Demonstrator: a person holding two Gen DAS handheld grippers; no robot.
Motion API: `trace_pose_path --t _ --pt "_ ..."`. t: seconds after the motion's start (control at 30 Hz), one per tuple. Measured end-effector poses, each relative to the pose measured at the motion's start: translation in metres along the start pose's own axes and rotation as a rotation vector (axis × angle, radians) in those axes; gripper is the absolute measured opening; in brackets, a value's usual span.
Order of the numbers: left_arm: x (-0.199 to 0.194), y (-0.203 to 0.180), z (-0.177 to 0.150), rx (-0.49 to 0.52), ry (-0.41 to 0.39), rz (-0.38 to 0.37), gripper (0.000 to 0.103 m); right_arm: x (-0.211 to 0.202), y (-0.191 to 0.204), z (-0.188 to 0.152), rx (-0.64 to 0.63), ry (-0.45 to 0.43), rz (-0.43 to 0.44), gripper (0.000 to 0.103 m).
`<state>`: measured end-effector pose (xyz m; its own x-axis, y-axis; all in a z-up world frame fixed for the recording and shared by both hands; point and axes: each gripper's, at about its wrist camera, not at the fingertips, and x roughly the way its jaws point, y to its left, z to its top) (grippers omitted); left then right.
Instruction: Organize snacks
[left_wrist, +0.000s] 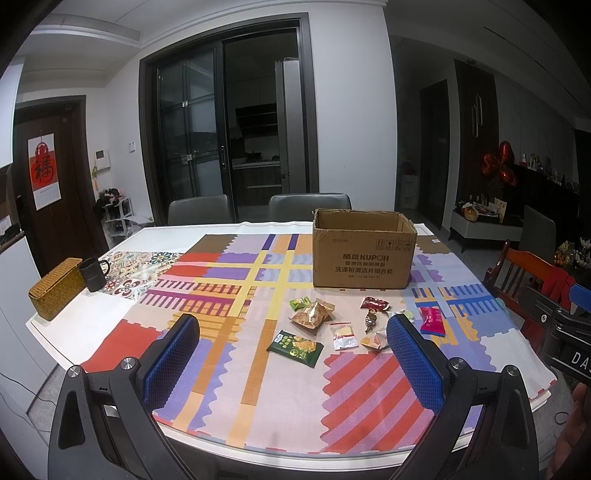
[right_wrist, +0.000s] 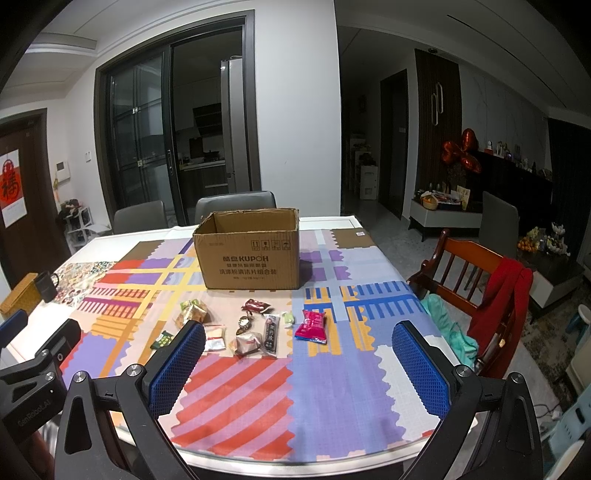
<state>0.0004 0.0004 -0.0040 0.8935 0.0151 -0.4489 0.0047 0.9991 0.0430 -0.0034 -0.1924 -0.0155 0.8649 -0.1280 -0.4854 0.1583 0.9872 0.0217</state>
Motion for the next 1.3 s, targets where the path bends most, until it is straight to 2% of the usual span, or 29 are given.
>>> trace_pose_path --t 0.83,1.1,1.3 --pt "0.005 -0.004 0.001 0.006 0.014 0.002 0.103 0.008 0.001 -0.003 -0.011 0.021 0.007 0.102" --pt "0.030 -0.009 0.003 0.027 0.065 -0.006 0.103 0.025 -0.002 -0.002 -0.010 0.032 -0.018 0.102" --pt "0.056 -0.017 0.007 0.032 0.107 -0.003 0.103 0.050 -0.002 0.002 -0.017 0.075 -0.013 0.102"
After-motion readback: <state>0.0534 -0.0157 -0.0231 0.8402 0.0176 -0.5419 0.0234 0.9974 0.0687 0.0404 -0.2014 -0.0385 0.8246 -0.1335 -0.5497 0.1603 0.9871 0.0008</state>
